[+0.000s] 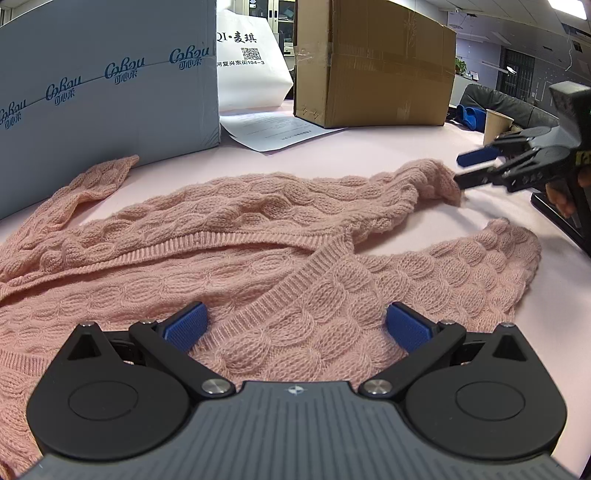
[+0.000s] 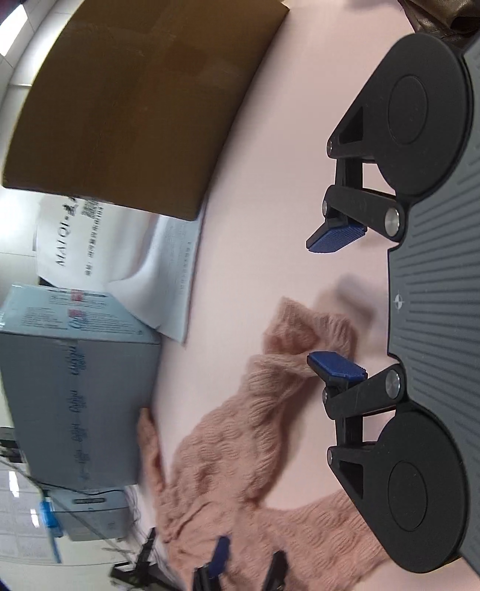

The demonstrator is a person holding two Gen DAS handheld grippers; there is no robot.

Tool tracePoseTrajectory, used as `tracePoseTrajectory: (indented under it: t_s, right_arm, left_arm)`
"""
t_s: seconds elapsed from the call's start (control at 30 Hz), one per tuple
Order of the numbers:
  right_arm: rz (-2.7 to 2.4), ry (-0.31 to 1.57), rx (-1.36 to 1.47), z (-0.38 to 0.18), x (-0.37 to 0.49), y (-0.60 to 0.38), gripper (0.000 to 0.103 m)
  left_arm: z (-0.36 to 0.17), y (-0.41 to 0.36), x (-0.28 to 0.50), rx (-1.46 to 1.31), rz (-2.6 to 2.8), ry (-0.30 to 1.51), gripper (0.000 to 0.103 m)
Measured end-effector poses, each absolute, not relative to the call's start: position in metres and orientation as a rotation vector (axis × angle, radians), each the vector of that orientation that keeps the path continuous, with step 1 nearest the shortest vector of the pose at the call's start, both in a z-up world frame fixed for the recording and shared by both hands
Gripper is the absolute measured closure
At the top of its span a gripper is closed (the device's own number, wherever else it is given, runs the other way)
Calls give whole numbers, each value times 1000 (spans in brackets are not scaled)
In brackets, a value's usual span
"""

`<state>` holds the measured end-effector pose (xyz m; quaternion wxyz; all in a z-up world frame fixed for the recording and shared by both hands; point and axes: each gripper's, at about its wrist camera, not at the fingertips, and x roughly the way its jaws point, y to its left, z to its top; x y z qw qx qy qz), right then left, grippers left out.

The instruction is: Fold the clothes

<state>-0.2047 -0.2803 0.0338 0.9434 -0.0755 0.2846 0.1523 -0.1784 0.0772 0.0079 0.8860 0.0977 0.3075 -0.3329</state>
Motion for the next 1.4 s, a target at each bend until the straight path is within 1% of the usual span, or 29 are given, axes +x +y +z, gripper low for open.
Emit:
tracePoseTrajectory:
  t_s: [0.1,0.23,0.3,0.37,0.43,0.47,0.5,0.57,0.63,0.7,0.73,0.8,0.9,1.0,1.03,1.1,1.17,1.2,1.27,1.33,1.37,1.4]
  right_arm:
    - [401,522,-167,39,-217,-277,32]
    - [470,522,-283,30,-220,-253,32]
    - [450,530,-340,23,-217,-240,35]
    - [409,554,-338,18,-209,-236,48]
    - [364,588,-301,15,-201,-237,84]
    - [340,598,-285,14,-198,-239,92]
    - [332,587,-266,17,-198,-242,94]
    - [346,528,-220,25,-205,-249,95]
    - [392,422,-166,37,-217,-254,95]
    - [447,313,-122,47,-230,-259,95]
    - [463,287,-113,49,-233,-260,95]
    - [483,260,-106,51,-237,-261,95]
    - [417,322,-116,46,-226,-260,95]
    - [309,439,-75,37,-206,-266,95]
    - [271,481,-47,33,-199,-270,95]
    - [212,545,8,26,-189,-278,95]
    - [184,559,50,23,-186,-286,95]
    - [174,560,62,22,-185,-288,95]
    - [152,552,74,23,-186,-291,95]
    - [136,550,73,22,-185,-292,95]
    - [135,553,80,22,-185,-294,95]
    - [138,558,91,22,-185,-296,94]
  left_arm:
    - [8,77,-179,203,-692,640,0]
    - [8,77,-179,203,-691,640,0]
    - [8,77,-179,203,-692,640,0]
    - [8,77,-179,203,-692,639,0]
    - [8,77,-179,204,-684,634,0]
    - [9,77,-180,207,-671,624,0]
    - [11,78,-182,208,-646,604,0]
    - [18,82,-185,188,-604,549,3]
    - [37,86,-189,129,-578,468,5]
    - [60,89,-192,63,-542,372,4]
    - [72,88,-192,31,-521,324,2]
    - [93,79,-180,-12,-495,301,0]
    - [104,46,-152,57,-453,329,0]
    - [82,8,-138,235,-362,275,0]
    - [71,-4,-133,284,-350,288,0]
    - [52,-15,-123,307,-382,371,2]
    - [38,-19,-113,310,-416,463,18]
    - [31,-20,-107,308,-426,520,23]
    - [22,-15,-97,274,-418,589,45]
    - [17,-4,-85,185,-408,651,54]
    - [17,0,-83,159,-405,656,64]
    - [16,3,-81,149,-395,656,70]
